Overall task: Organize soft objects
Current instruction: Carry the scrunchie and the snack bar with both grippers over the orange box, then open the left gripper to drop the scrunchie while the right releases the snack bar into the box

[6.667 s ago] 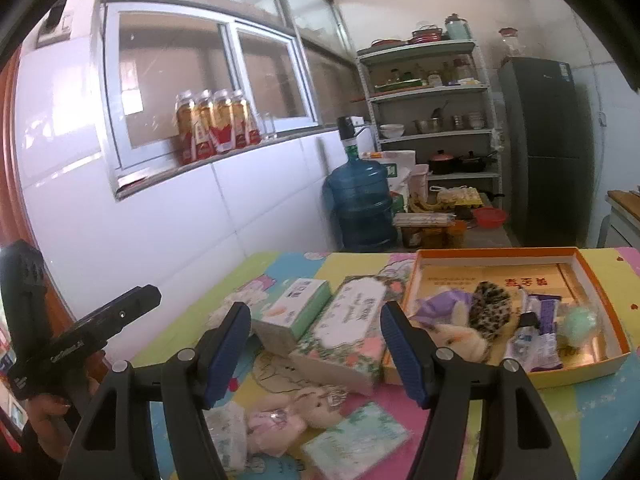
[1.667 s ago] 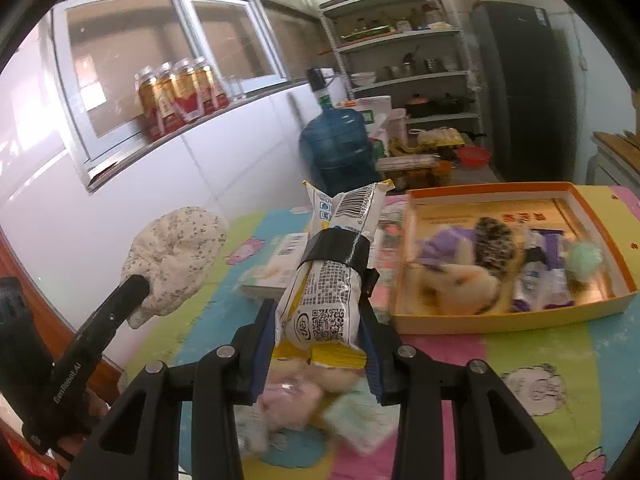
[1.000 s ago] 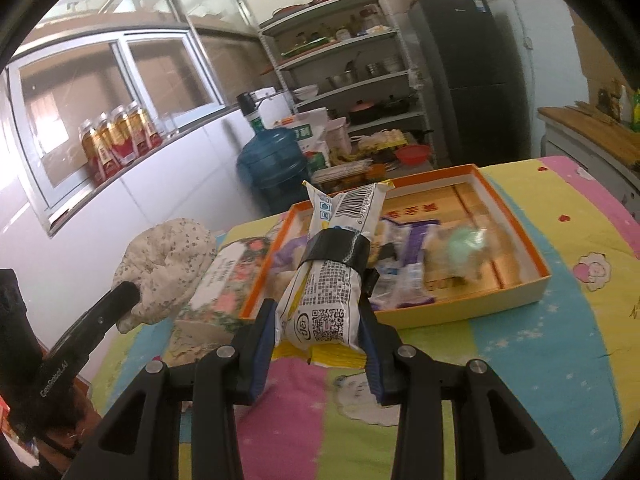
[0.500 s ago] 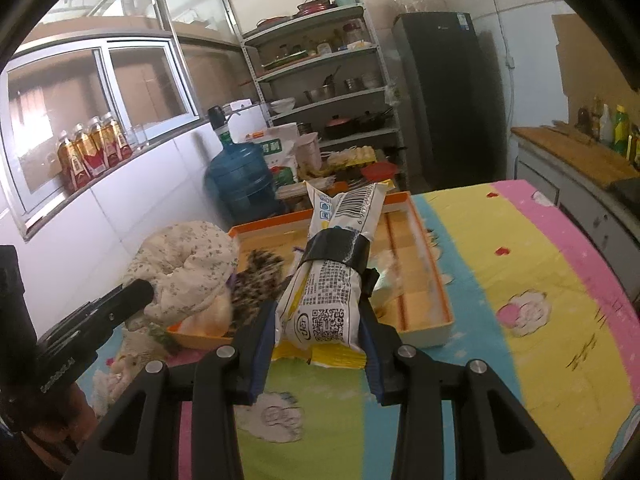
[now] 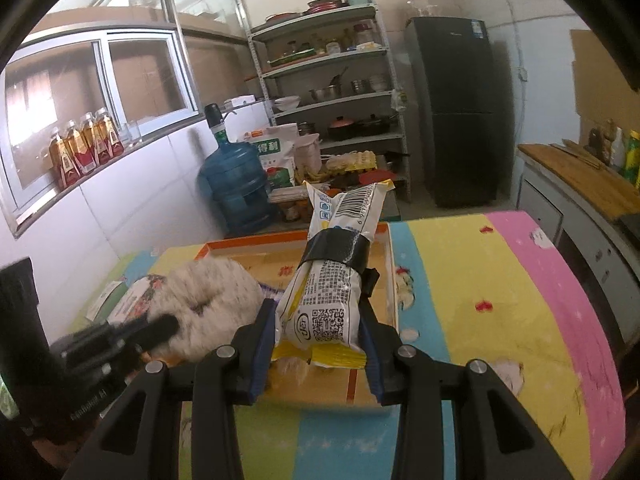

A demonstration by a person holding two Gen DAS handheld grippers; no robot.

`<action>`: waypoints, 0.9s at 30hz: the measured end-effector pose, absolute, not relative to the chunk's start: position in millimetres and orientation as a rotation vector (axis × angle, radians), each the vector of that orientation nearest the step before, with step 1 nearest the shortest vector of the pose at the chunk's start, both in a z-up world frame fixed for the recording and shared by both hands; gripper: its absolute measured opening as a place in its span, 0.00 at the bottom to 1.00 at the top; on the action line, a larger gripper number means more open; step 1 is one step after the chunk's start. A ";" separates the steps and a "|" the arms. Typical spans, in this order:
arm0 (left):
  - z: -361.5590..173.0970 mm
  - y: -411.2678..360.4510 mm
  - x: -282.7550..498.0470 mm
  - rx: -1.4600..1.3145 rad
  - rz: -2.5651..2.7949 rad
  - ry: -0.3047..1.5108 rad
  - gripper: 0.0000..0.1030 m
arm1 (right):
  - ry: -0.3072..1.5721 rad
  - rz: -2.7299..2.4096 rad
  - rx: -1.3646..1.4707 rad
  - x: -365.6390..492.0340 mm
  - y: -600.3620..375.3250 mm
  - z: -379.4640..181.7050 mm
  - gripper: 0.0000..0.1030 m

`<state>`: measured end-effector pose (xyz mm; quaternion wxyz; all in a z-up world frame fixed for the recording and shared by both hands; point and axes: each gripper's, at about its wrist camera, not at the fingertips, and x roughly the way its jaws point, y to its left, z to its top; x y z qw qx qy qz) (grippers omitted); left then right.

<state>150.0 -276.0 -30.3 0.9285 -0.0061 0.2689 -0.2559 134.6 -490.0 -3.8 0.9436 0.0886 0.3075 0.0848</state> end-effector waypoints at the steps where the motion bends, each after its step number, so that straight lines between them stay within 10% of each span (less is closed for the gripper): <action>1: -32.9 -277.1 153.3 -0.010 -0.521 0.558 0.10 | 0.634 0.185 0.181 142.6 -491.0 -3.3 0.38; 20: -66.0 -287.7 186.8 -0.026 -0.497 0.678 0.10 | 0.822 0.226 0.153 255.9 -474.7 -53.0 0.39; 27: -63.5 -286.9 181.2 -0.020 -0.487 0.649 0.25 | 0.875 0.212 0.184 262.1 -480.4 -71.8 0.41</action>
